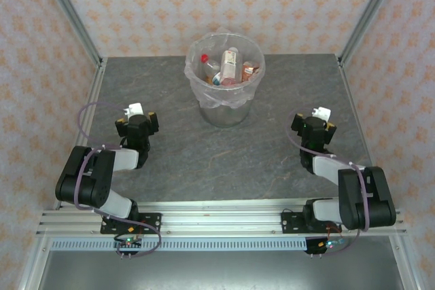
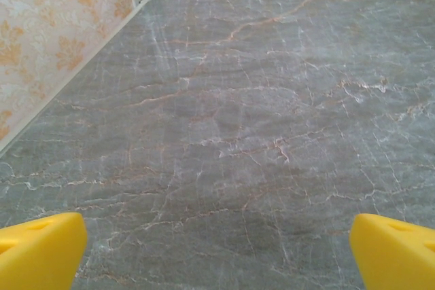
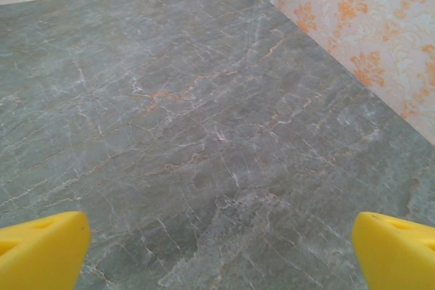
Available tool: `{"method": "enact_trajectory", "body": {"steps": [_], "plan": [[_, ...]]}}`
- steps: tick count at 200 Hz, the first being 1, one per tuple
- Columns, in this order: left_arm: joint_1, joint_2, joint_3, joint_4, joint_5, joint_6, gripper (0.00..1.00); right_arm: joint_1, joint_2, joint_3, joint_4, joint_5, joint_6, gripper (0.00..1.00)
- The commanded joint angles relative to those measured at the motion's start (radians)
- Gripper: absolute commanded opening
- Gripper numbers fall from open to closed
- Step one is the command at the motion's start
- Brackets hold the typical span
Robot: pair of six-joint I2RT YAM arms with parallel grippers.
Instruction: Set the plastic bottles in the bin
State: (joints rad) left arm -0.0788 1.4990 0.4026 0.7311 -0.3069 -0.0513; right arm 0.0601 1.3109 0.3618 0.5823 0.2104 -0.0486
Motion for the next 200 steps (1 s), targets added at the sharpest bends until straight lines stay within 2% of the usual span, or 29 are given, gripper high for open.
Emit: {"method": "enact_trajectory", "body": {"steps": [1, 23, 55, 89, 96, 110, 122, 135, 168, 176, 185, 200], "plan": [[-0.005, -0.006, 0.001, 0.048, -0.044, 0.001, 1.00, -0.009, 0.032, 0.032, 0.069, -0.081, -0.026, 0.99], [-0.004, -0.006, 0.001, 0.051, -0.045, 0.001, 1.00, -0.011, 0.064, -0.023, 0.228, -0.134, -0.011, 0.99], [-0.004, -0.006, 0.001, 0.051, -0.045, 0.001, 1.00, -0.011, 0.100, -0.122, 0.431, -0.118, 0.000, 0.99], [-0.005, -0.006, 0.001, 0.050, -0.045, 0.001, 1.00, -0.011, 0.221, -0.117, 0.543, -0.132, -0.013, 0.99], [-0.005, -0.006, 0.001, 0.050, -0.044, 0.002, 1.00, -0.011, 0.229, -0.079, 0.492, -0.101, -0.002, 0.99], [-0.004, -0.006, 0.001, 0.049, -0.045, 0.001, 1.00, -0.011, 0.209, 0.050, 0.196, 0.007, 0.052, 0.99], [-0.005, -0.006, 0.001, 0.050, -0.044, 0.001, 1.00, -0.011, 0.230, 0.011, 0.312, 0.004, 0.043, 0.99], [-0.004, -0.006, 0.001, 0.050, -0.044, 0.001, 1.00, -0.011, 0.209, 0.029, 0.240, 0.014, 0.053, 0.99], [-0.005, -0.006, 0.000, 0.051, -0.042, 0.001, 1.00, -0.011, 0.219, 0.024, 0.267, 0.013, 0.049, 0.99], [-0.005, -0.006, 0.000, 0.051, -0.042, 0.002, 1.00, -0.012, 0.218, 0.031, 0.254, -0.038, 0.030, 0.99], [-0.005, -0.007, -0.001, 0.051, -0.042, 0.002, 1.00, -0.021, 0.218, 0.056, 0.206, -0.202, -0.025, 0.99], [-0.005, -0.006, 0.001, 0.051, -0.041, 0.002, 1.00, -0.059, 0.216, 0.044, 0.227, -0.300, -0.013, 0.99]]}}
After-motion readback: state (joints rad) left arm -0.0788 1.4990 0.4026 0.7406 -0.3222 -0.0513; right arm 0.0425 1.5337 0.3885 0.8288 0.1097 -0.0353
